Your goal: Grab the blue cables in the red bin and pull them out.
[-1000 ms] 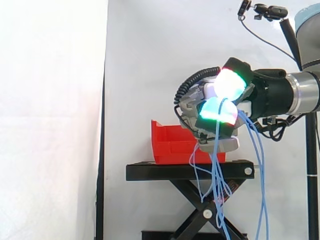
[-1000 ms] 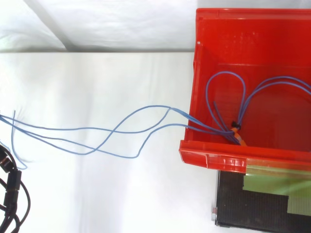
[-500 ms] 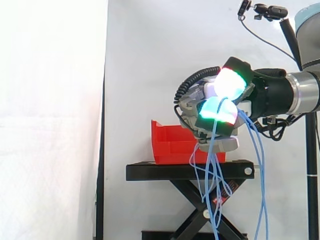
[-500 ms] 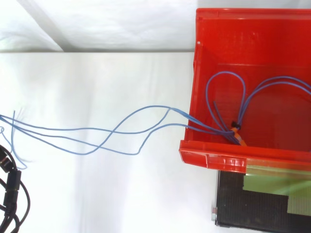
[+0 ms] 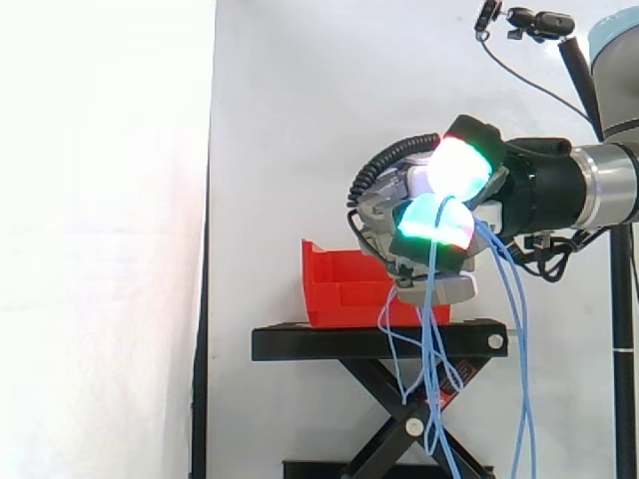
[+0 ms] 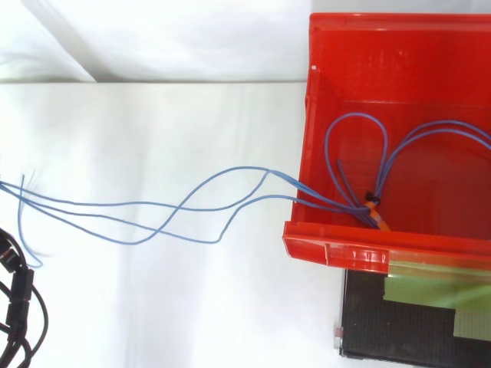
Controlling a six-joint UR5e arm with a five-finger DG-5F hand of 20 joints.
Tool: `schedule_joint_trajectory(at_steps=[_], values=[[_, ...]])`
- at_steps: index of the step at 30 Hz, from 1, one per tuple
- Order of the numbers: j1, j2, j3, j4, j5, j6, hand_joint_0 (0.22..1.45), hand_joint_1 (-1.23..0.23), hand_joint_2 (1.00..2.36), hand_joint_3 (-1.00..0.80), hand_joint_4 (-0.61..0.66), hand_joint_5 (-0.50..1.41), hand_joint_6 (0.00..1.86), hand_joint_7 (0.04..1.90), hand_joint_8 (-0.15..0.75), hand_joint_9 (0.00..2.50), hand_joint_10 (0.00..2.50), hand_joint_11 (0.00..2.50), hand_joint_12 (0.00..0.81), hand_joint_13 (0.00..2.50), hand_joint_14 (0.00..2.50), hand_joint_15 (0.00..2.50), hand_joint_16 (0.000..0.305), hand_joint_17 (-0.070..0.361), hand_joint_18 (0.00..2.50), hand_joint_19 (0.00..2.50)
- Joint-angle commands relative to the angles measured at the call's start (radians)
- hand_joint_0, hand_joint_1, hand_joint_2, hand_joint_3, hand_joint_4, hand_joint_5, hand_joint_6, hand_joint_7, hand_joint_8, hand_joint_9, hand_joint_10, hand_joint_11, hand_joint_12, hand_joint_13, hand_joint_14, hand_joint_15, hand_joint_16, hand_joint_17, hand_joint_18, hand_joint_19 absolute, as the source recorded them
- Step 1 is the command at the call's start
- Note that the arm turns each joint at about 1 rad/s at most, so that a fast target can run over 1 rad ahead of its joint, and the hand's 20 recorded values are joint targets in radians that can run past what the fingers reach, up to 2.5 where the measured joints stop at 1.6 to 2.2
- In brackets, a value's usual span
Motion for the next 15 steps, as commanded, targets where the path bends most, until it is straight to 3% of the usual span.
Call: schedule_joint_trajectory(at_steps=[1,15], values=[[0.000,0.000,-0.001,0.000,0.000,0.000,1.04,-0.92,1.00,-1.00,0.18,0.69,1.16,0.26,0.258,0.85,2.50,0.66,0.305,1.10,2.50,0.55,0.036,0.082,1.27,1.18],[0.000,0.000,-0.001,0.000,0.000,0.000,1.04,-0.92,1.00,-1.00,0.18,0.69,1.18,0.25,0.254,0.83,2.50,0.63,0.310,1.10,2.50,0.54,0.034,0.076,1.28,1.25]])
